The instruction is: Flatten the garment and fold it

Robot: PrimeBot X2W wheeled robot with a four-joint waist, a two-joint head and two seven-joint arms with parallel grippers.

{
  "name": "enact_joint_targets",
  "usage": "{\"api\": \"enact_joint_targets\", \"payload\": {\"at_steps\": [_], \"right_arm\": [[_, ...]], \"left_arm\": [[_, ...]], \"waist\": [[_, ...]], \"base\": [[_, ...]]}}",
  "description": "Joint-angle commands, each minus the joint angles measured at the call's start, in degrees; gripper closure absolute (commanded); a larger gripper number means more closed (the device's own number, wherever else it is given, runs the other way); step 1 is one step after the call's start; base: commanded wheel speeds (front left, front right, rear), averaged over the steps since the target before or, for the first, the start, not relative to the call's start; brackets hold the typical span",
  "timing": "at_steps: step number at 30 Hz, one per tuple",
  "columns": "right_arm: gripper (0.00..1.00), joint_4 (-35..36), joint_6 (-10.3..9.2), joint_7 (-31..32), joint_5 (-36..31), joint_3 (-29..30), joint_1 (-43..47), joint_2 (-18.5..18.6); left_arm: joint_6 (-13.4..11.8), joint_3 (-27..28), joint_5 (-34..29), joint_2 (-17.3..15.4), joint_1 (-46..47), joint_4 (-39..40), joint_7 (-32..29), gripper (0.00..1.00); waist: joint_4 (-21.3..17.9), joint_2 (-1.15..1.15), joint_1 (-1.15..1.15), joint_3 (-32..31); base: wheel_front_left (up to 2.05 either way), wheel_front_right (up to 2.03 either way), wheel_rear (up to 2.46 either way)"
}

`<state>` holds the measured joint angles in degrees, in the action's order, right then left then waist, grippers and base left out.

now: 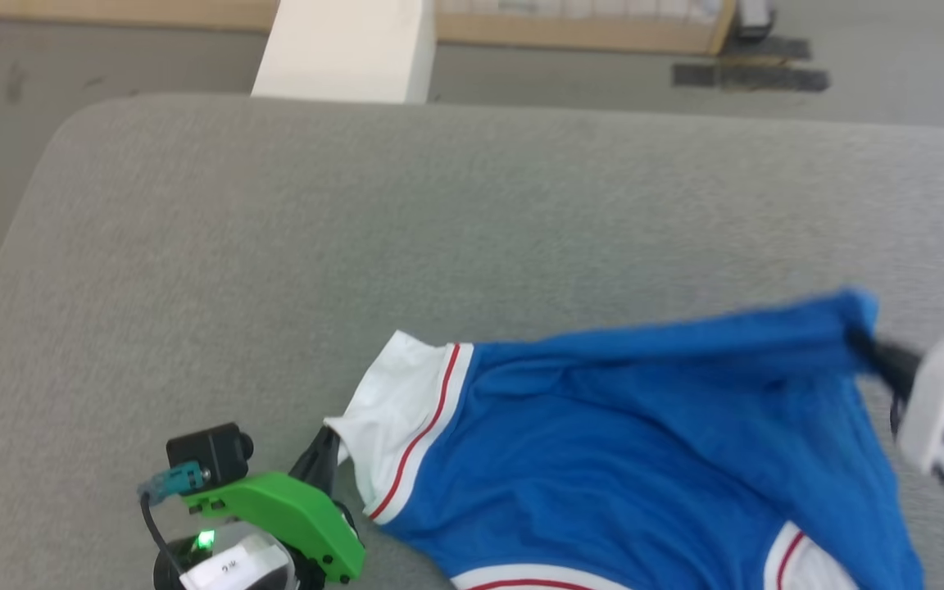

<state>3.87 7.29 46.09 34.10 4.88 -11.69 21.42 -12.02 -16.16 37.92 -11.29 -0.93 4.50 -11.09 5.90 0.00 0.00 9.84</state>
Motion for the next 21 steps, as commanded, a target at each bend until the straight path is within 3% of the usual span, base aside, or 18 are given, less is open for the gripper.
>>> {"api": "enact_joint_targets", "payload": {"at_steps": [1,8,14,16,21], "right_arm": [[1.0,1.7,0.2,0.5,0.7,1.4,3.6,-1.4],[1.0,7.6,0.2,3.7,2.0,5.3,20.0,-9.1],[1.0,7.6,0.2,3.6,2.4,5.3,24.5,-13.9],[1.0,8.0,0.2,4.4,3.9,4.5,20.4,-14.1],[1.0,7.5,0.2,8.9,4.0,3.8,10.2,-9.7]], "left_arm": [[-0.3,0.1,0.3,-0.4,-0.9,0.2,-0.1,1.0],[-0.4,0.4,1.3,-0.3,-3.4,-0.2,0.4,1.0],[0.2,1.7,2.9,0.3,-4.2,-0.2,2.3,1.0],[2.2,3.7,4.7,-0.2,-0.9,0.1,3.2,1.0],[5.0,5.1,4.8,-3.7,10.1,-1.7,0.8,1.0]], "waist": [[-4.6,0.0,0.0,-4.7],[-6.2,0.0,0.0,-7.2],[-7.0,0.0,0.0,-8.3],[-7.2,0.0,0.0,-8.1],[-7.0,0.0,0.0,-6.9]], "base": [[0.0,0.0,0.0],[0.0,0.0,0.0],[0.0,0.0,0.0],[0.0,0.0,0.0],[0.0,0.0,0.0]]}}
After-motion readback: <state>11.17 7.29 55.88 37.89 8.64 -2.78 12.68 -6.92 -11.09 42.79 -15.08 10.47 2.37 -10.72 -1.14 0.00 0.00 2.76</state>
